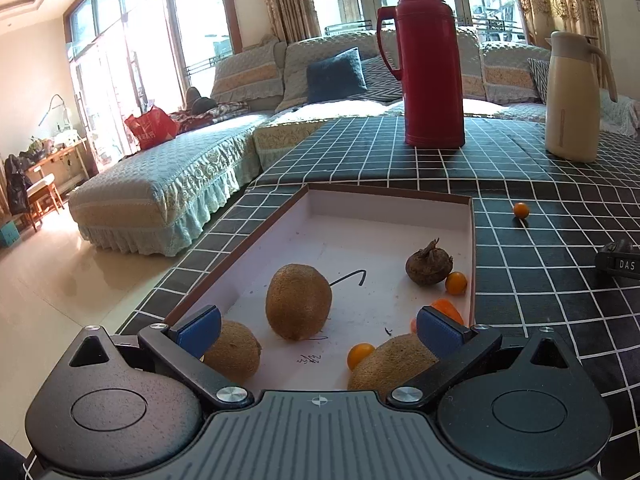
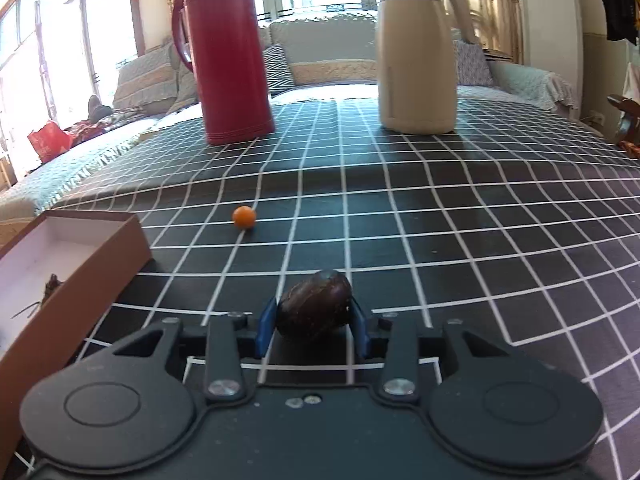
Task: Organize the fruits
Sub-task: 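Move the right tool to the last dark nut and close on it, then close the left tool on the last kumquat while the right tool holds its nut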
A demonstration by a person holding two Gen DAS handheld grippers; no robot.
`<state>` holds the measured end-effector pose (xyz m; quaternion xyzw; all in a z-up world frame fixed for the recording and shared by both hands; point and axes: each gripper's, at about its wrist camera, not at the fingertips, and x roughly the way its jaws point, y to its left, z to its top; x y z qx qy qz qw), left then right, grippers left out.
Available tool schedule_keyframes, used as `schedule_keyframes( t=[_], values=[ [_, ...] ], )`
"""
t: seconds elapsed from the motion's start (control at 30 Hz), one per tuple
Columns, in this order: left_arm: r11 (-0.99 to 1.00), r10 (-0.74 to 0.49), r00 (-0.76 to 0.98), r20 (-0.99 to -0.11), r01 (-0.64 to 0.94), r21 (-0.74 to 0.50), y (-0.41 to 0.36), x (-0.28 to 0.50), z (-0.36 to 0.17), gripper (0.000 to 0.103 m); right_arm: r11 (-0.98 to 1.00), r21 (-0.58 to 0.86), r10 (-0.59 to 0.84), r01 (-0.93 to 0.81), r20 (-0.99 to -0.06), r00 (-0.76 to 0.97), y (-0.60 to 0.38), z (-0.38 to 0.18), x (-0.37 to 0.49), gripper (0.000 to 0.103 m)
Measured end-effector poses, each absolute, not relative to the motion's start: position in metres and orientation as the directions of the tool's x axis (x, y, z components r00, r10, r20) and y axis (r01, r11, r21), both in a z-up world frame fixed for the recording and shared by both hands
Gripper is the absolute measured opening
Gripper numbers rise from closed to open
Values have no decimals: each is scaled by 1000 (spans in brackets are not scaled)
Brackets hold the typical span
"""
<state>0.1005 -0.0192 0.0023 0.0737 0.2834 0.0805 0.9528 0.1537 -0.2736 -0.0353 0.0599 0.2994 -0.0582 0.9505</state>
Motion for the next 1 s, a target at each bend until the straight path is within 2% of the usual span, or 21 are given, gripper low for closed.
schedule_keyframes(
  t=[0.2,0.47,0.53,0.7,0.77,0.8,1.0],
  values=[
    [984,133,858,-495,-56,168,-54,112,24,103,969,7,-197,245,-572,796,-295,-35,147,37],
    [971,1,889,-458,109,214,-141,170,36,103,938,39,-258,345,-584,769,-320,-38,143,37],
    [962,-7,890,-456,131,241,-160,186,32,103,927,31,-287,373,-582,761,-324,-38,142,37],
    [960,-55,862,-503,184,209,-199,235,16,102,916,60,-291,397,-582,759,-332,-39,141,37],
    [961,-65,841,-537,197,192,-212,257,6,86,913,53,-301,405,-582,756,-332,-39,141,38],
    [963,-63,823,-565,198,181,-218,270,0,75,912,55,-301,406,-582,755,-332,-39,141,38],
    [981,-33,760,-649,150,126,-227,310,-35,73,910,79,-288,406,-583,759,-337,-39,140,38]
  ],
)
